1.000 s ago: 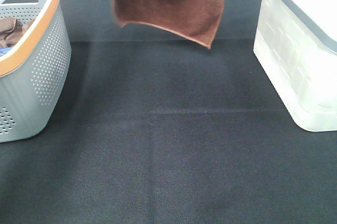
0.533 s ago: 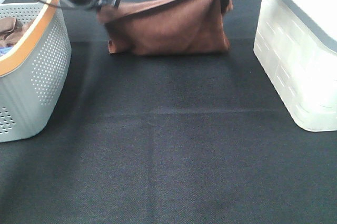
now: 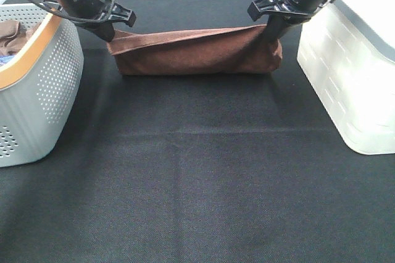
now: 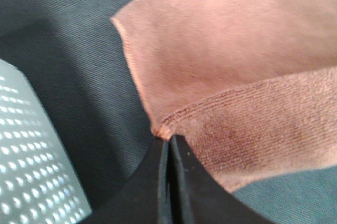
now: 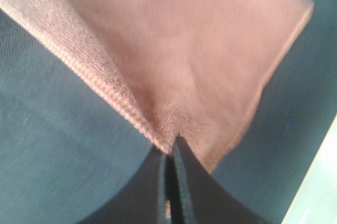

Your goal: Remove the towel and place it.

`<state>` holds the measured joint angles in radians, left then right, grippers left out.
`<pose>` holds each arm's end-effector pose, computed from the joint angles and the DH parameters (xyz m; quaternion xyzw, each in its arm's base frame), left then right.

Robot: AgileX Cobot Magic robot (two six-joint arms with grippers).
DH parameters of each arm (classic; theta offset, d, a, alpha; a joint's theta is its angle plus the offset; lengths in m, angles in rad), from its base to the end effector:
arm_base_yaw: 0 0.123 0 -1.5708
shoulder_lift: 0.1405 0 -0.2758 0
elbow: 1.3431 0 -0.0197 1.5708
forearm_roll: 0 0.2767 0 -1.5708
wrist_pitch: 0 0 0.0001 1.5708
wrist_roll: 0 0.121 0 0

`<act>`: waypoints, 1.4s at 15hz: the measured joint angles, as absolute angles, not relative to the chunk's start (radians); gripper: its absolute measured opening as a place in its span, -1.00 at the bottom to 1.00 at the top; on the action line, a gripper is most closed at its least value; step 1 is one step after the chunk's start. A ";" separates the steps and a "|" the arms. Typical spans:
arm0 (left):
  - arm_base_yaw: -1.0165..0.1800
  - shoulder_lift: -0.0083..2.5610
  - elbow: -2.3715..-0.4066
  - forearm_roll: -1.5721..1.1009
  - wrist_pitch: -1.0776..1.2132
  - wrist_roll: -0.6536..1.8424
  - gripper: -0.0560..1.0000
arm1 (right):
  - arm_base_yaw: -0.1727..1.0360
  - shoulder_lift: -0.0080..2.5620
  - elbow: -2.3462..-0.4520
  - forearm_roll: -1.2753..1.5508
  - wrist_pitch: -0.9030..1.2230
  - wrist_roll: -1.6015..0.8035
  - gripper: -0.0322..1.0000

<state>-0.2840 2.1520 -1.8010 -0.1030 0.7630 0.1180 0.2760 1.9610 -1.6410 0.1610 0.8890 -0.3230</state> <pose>0.4940 -0.1532 0.1737 0.1663 0.9478 -0.0664 0.2637 0.4443 0.1415 0.2083 -0.2528 0.9390 0.0669 0.2235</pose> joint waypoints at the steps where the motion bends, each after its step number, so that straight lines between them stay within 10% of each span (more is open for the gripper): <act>1: -0.285 2.151 -1.805 -0.108 0.777 0.124 -0.89 | 0.276 1.961 -1.641 0.151 0.891 -0.296 -0.94; 21: -0.462 2.219 -1.909 -0.054 1.209 0.066 -0.89 | 0.276 1.938 -1.536 0.177 1.112 -0.229 -0.94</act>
<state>-0.4620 2.2190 -1.9090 -0.0540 1.2090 0.0660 0.2760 1.9380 -1.5360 0.1770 1.1120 -0.2290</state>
